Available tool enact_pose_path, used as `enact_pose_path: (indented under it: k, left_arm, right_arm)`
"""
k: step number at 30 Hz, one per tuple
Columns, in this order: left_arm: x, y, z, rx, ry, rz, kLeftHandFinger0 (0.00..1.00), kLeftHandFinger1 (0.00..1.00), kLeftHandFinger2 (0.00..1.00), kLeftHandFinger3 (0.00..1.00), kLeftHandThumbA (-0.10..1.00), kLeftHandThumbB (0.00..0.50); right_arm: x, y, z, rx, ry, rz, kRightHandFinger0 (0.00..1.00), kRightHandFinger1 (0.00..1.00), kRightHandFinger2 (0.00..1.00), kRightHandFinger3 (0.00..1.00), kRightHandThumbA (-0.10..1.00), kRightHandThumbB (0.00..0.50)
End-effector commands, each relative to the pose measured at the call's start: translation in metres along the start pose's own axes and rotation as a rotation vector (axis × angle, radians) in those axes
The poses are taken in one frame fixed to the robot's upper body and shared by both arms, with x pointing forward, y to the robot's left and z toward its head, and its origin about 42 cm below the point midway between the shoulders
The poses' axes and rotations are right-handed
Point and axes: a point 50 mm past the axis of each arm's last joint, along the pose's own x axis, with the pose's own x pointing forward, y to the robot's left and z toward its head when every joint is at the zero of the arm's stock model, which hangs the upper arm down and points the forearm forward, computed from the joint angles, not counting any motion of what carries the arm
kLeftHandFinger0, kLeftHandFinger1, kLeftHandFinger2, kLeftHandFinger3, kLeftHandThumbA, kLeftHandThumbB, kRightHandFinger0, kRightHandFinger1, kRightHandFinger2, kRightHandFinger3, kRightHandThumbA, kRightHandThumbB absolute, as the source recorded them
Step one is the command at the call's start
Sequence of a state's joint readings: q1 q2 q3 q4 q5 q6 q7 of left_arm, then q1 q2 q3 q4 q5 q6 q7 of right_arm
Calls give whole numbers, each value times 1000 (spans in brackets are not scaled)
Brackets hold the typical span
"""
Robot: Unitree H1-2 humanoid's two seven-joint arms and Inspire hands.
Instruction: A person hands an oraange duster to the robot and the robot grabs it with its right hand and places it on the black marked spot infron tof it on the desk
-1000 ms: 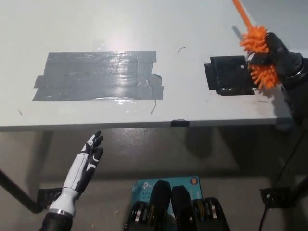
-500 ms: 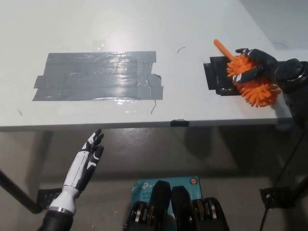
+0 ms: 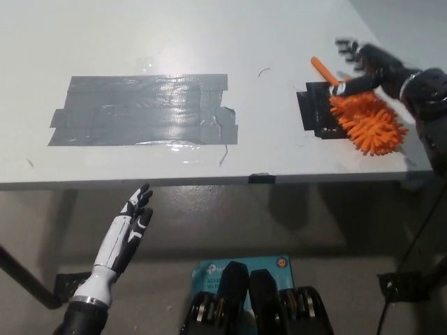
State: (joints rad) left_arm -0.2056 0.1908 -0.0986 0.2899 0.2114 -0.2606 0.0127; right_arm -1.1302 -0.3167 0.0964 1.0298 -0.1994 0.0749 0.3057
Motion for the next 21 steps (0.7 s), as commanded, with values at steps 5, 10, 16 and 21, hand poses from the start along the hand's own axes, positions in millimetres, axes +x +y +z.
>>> enact_pose_path:
  k: [5, 10, 16, 21]
  left_arm:
    - [13, 6, 10, 6, -53, 3, 1000, 1000, 1000, 1000, 1000, 173]
    - [14, 6, 9, 10, -53, 3, 1000, 1000, 1000, 1000, 1000, 174]
    - [7, 2, 4, -4, -27, -7, 1000, 1000, 1000, 1000, 1000, 165]
    - [-5, -3, -4, -2, 3, -21, 1000, 1000, 1000, 1000, 1000, 161]
  right_arm:
    - [-70, -79, 116, -57, -401, -298, 1000, 1000, 1000, 1000, 925, 401]
    - [-130, -80, 150, -104, -622, -358, 1000, 1000, 1000, 1000, 987, 420]
    - [-217, -32, 139, -173, -848, -370, 1000, 1000, 1000, 1000, 950, 360]
    - [-262, 13, 98, -120, -888, -312, 1000, 1000, 1000, 1000, 1000, 389]
